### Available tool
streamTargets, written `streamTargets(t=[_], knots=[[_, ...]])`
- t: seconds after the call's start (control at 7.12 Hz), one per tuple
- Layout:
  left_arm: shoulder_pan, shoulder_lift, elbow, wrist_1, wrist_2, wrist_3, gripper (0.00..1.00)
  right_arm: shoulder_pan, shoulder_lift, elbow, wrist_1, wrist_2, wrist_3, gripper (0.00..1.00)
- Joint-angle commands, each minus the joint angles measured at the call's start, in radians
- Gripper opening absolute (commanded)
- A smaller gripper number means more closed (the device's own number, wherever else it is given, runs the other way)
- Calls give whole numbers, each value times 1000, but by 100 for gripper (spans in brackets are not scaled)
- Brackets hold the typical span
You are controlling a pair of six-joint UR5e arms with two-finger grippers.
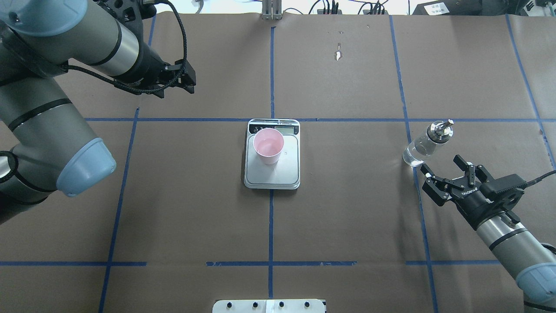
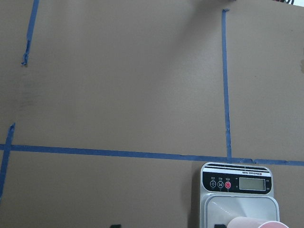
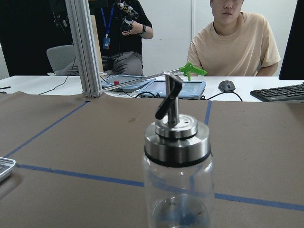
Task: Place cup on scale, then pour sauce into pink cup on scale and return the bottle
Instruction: 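Move the right gripper in toward the glass sauce bottle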
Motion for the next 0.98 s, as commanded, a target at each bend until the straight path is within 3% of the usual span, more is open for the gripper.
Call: streamTargets(t=[0.0,0.84], knots=[[1,6,-1,0,-1,-1,71,4,34,-52,0,-23,0,100],[2,7,4,0,2,-2,71,25,91,-135,-3,-34,28,100]])
